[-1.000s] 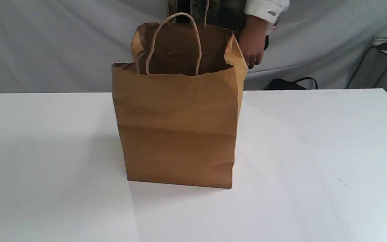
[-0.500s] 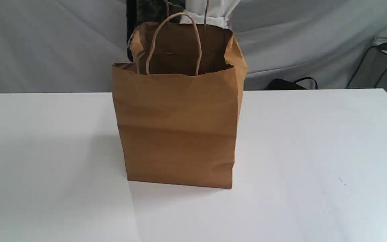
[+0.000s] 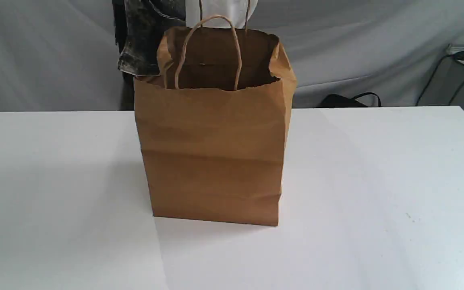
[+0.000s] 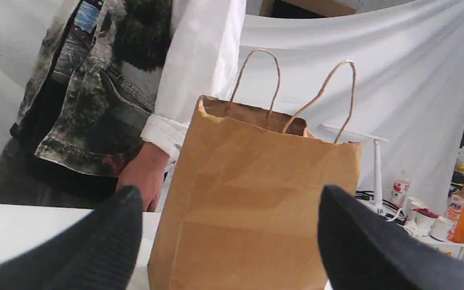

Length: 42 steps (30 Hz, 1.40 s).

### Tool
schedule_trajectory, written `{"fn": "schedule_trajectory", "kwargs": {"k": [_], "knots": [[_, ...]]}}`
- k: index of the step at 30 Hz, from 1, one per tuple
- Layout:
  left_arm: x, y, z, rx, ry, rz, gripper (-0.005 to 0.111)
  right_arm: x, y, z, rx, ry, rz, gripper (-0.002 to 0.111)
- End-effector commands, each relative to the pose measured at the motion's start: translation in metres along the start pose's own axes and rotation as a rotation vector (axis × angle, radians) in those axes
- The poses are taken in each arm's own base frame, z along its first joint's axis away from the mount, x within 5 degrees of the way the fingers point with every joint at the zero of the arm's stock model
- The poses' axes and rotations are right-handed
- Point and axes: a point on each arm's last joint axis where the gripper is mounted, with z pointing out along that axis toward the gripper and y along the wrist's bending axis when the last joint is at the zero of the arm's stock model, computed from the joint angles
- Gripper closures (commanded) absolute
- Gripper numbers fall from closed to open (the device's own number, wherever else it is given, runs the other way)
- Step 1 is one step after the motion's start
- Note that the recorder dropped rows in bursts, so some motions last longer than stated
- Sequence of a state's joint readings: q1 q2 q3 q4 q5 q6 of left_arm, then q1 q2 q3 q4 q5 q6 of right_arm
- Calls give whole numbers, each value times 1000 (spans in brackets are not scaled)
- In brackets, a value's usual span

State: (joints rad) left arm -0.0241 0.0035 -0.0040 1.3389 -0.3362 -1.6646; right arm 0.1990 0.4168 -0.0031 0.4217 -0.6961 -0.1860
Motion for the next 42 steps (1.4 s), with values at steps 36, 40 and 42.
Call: {"fn": "schedule_trajectory", "kwargs": {"k": [36,40,42], "knots": [[1,0,0,2,1,0,43,42,0,-50,-150,523,-365,57],[1,0,0,2,1,0,43,34,4,-46,-144,437,-144,57],[1,0,0,2,1,0,43,32,5,-45,-157,423,-97,57]]}}
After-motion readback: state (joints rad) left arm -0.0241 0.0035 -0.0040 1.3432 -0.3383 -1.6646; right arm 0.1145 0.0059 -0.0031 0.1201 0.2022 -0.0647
